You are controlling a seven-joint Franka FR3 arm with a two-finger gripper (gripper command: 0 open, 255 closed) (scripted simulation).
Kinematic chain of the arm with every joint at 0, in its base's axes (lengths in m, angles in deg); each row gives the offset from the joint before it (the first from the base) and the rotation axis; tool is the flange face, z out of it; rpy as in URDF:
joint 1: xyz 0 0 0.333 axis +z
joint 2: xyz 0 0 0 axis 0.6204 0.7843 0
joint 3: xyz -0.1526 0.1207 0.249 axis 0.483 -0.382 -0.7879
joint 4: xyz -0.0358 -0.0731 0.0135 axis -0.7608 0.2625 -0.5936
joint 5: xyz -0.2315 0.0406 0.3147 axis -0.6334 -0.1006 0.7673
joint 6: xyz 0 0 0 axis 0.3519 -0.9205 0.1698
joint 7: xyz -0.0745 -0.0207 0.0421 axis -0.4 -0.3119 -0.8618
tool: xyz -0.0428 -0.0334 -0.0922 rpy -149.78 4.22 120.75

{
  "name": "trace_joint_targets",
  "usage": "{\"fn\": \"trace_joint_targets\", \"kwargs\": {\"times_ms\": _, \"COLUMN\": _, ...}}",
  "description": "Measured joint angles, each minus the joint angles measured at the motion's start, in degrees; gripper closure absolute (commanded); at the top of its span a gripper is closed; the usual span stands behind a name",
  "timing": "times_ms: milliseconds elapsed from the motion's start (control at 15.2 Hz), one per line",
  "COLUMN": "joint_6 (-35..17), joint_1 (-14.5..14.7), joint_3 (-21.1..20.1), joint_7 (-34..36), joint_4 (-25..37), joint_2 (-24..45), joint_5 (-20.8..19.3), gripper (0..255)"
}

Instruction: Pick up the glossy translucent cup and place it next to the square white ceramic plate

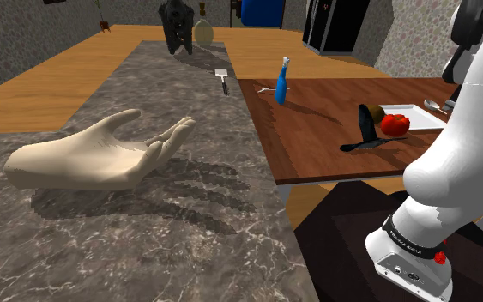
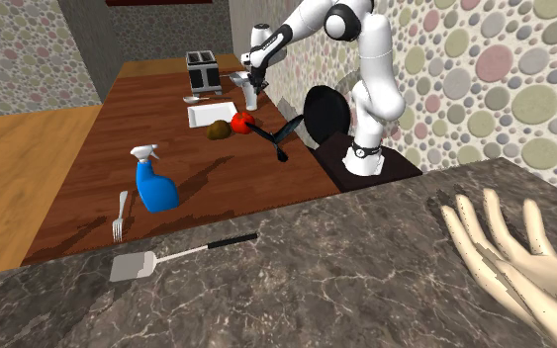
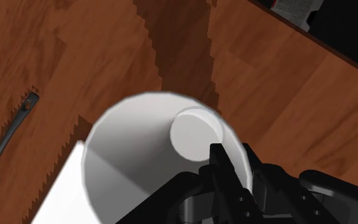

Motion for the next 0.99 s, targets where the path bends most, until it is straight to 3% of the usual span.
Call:
{"fn": "trace_joint_targets", "kwargs": {"times_ms": 396, "joint_6": -0.01, "joint_1": 0.0, "joint_3": 0.0, "joint_7": 0.0, "joint_4": 0.01, "joint_2": 0.0, "joint_5": 0.0, "gripper": 0}}
{"fn": "trace_joint_targets", "kwargs": {"times_ms": 660, "joint_6": 3.78, "joint_1": 6.57, "joint_3": 5.51, "joint_7": 5.32, "joint_4": -0.35, "joint_2": -6.26, "joint_5": -7.67, "gripper": 0}}
{"fn": "trace_joint_targets", "kwargs": {"times_ms": 990, "joint_6": 5.3, "joint_1": 7.94, "joint_3": 6.71, "joint_7": 6.74, "joint_4": 0.15, "joint_2": -7.93, "joint_5": -9.95, "gripper": 0}}
